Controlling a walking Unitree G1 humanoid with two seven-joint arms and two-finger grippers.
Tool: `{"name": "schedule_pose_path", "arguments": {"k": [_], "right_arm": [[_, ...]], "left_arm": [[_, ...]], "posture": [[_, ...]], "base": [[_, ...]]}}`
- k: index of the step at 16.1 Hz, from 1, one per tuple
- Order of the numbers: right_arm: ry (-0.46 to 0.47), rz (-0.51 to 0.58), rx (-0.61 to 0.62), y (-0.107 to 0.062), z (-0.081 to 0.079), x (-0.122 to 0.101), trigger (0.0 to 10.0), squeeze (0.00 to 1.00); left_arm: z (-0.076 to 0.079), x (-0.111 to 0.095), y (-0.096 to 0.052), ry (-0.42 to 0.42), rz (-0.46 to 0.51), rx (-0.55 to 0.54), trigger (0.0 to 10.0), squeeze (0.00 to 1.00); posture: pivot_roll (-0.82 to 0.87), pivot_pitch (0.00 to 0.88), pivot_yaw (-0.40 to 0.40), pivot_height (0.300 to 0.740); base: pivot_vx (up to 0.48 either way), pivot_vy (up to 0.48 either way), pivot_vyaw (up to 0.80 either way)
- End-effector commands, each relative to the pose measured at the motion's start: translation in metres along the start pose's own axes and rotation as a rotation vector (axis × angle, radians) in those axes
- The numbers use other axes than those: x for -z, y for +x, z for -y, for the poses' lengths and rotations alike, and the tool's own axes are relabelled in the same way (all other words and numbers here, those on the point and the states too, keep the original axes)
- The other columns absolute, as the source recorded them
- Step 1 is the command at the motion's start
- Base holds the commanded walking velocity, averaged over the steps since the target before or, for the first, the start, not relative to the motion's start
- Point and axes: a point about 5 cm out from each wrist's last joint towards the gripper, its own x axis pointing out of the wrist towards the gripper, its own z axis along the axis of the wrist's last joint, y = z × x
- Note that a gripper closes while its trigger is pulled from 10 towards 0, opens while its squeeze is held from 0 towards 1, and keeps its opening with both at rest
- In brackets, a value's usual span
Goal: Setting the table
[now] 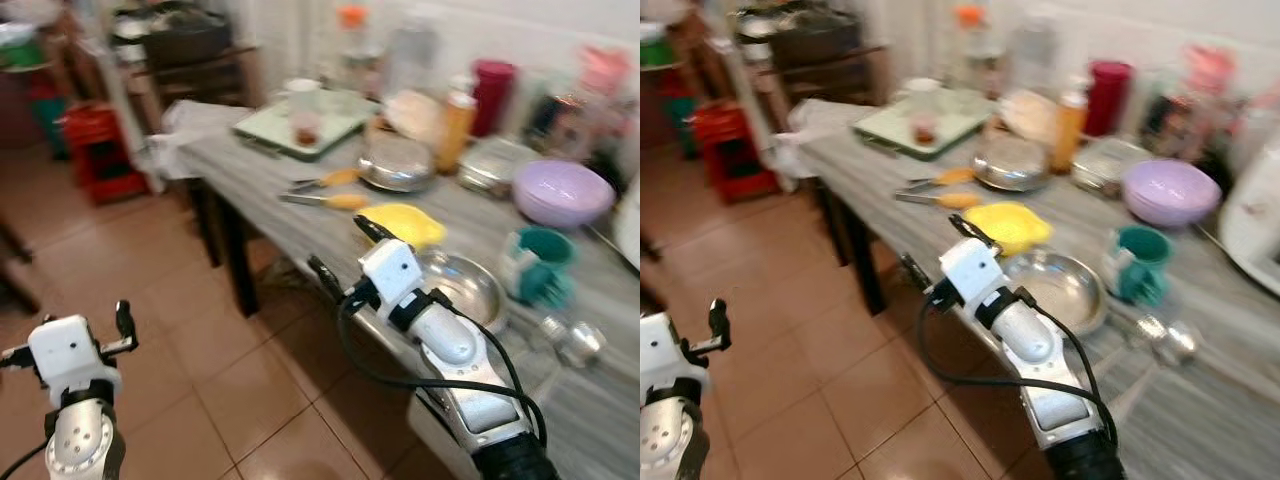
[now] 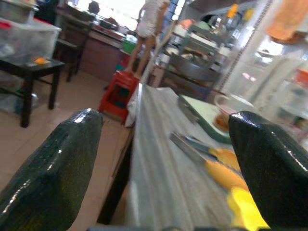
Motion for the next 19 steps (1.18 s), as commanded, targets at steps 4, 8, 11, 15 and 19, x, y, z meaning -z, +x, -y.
{"name": "schedule_pose_path", "arguments": {"k": [4,8,11,15,19], "right_arm": [[0.006,0.017,-0.016,0.006,-0.005,-0.003,10.0,0.00],[0.004,0.010,-0.012,0.006,-0.003,0.000,10.0,0.00],[0.018,-0.034,0.045,0.004,0.003,0.010,10.0,0.00],[0.070,-0.120,0.167,0.000,0.016,0.027,10.0,0.00],[0.209,-0.213,0.217,-0.005,0.013,0.052,10.0,0.00]], "left_arm": [[-0.002,0.000,0.001,0.027,-0.005,-0.012,10.0,0.00],[-0.006,0.004,0.001,0.044,-0.017,-0.033,10.0,0.00],[-0.009,0.010,-0.001,0.061,-0.033,-0.047,10.0,0.00],[-0.012,0.014,-0.002,0.067,-0.044,-0.051,10.0,0.00],[-0.005,0.033,-0.010,0.047,-0.125,0.006,10.0,0.00]], "posture": [[-0.01,0.000,0.001,0.740],[-0.01,0.000,0.000,0.740],[-0.01,0.000,0.002,0.740],[-0.01,0.000,0.002,0.740],[-0.01,0.000,0.005,0.740]], "base": [[0.000,0.000,0.80],[0.000,0.000,0.80],[0.000,0.000,0.80],[0.000,0.000,0.65],[0.000,0.000,0.10]]}}
